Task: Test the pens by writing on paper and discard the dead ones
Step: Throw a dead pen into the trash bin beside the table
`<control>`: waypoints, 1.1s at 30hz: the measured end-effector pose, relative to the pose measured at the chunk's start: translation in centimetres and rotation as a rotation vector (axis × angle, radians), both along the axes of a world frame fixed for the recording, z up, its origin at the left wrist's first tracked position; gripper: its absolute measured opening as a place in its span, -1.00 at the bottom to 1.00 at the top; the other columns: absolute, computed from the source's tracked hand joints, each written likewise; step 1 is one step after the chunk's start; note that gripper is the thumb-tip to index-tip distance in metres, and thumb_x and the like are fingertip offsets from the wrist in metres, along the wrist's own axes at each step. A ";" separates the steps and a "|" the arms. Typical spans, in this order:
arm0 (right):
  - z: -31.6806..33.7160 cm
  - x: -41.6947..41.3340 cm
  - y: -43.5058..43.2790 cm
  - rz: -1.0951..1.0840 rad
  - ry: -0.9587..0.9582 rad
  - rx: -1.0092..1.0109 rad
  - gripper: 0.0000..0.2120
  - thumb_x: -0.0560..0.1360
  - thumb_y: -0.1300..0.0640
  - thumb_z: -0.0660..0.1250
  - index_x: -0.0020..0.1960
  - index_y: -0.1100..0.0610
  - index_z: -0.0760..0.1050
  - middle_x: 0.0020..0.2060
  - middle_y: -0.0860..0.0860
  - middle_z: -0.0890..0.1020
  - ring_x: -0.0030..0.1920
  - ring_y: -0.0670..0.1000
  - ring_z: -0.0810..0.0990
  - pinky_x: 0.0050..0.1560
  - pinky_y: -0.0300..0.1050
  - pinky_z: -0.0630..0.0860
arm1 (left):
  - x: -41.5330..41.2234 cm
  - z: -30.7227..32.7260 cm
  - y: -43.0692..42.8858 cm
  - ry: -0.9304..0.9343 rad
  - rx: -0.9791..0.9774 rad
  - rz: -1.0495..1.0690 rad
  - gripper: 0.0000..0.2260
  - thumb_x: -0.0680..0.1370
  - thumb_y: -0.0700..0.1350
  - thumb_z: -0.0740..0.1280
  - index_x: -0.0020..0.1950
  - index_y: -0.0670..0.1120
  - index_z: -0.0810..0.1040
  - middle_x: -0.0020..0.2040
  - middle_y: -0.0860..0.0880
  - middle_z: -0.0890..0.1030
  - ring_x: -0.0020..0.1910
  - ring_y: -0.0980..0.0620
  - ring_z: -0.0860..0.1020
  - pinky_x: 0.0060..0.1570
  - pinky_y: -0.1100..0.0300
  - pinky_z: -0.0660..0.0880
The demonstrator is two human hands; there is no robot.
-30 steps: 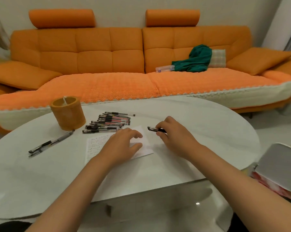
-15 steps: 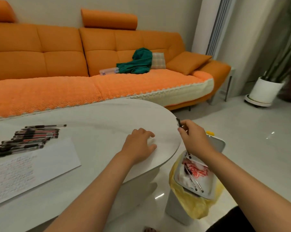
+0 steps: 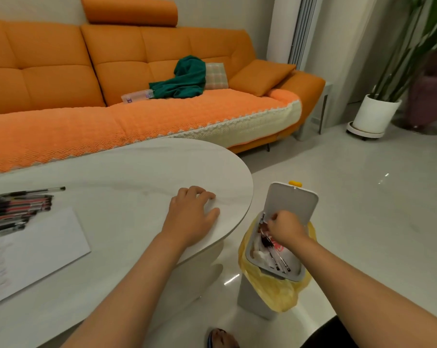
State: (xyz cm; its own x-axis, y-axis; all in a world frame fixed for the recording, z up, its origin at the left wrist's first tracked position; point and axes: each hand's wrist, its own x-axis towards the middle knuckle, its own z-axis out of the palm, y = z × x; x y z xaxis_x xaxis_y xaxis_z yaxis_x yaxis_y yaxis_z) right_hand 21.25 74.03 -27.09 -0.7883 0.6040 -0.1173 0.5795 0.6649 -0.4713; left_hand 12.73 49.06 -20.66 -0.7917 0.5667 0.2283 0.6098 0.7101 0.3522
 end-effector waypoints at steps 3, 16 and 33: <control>3.3 -0.3 -1.5 0.016 0.169 0.031 -0.77 0.60 0.03 0.18 -0.16 0.10 0.48 -0.32 0.04 0.58 -0.29 0.06 0.55 -0.35 -0.09 0.42 | 0.0 0.2 0.0 -0.015 0.006 0.004 -0.62 0.61 0.16 0.19 0.41 0.13 0.43 0.40 0.07 0.38 0.40 0.00 0.25 0.38 0.06 0.21; 14.0 -3.9 -17.6 0.569 0.300 0.048 -0.85 0.58 -0.02 0.22 0.07 -0.03 0.52 -0.17 -0.13 0.59 -0.17 -0.06 0.56 -0.21 -0.10 0.52 | 0.5 4.3 -9.8 -0.061 0.176 0.100 -0.65 0.61 0.10 0.27 0.39 0.12 0.46 0.27 0.12 0.54 0.27 0.09 0.44 0.23 0.13 0.43; 14.0 -11.6 -50.7 1.232 0.172 0.088 -0.75 0.58 0.12 0.21 0.21 0.00 0.53 -0.02 -0.07 0.58 -0.02 0.00 0.54 -0.01 -0.04 0.54 | 2.3 4.7 -43.4 0.019 0.018 0.794 -0.67 0.59 0.07 0.34 0.36 0.15 0.53 0.32 0.07 0.54 0.32 0.00 0.43 0.30 0.00 0.39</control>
State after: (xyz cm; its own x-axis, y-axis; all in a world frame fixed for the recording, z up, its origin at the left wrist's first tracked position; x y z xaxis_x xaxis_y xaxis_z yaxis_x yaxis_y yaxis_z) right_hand 9.67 23.38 -13.08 -0.8360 -0.5468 0.0469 -0.5161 0.7542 -0.4059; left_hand 15.02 5.67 -15.97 -0.9533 -0.1697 0.2500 -0.0705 0.9294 0.3623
